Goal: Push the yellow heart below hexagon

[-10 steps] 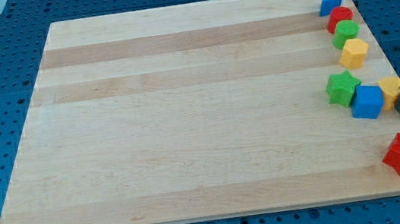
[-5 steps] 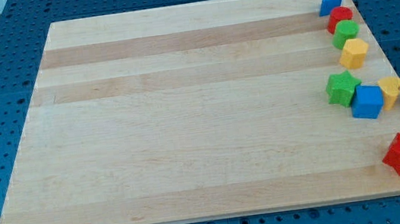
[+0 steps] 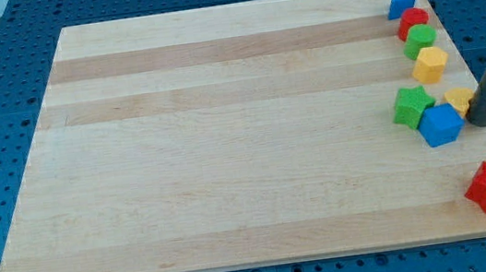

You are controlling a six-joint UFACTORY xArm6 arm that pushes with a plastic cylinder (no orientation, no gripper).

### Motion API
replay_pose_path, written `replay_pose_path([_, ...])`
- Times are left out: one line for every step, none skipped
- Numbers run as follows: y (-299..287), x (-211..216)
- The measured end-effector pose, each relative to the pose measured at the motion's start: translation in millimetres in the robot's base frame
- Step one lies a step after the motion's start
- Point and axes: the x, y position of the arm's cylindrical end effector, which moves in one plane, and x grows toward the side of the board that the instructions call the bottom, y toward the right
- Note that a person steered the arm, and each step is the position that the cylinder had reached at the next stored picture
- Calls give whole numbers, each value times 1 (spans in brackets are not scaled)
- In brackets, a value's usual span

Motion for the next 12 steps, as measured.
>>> replay_pose_path([-1,0])
replay_pose_path([-1,0])
replay_pose_path([-1,0])
replay_pose_path([-8,0])
replay_pose_path([-20,0])
replay_pose_path([-27,0])
replay_pose_path([-27,-3])
replay_pose_path([-27,-8])
replay_pose_path([-27,-15])
replay_pose_path([-27,-17])
replay_pose_path([-24,-17])
replay_pose_path([-14,-15])
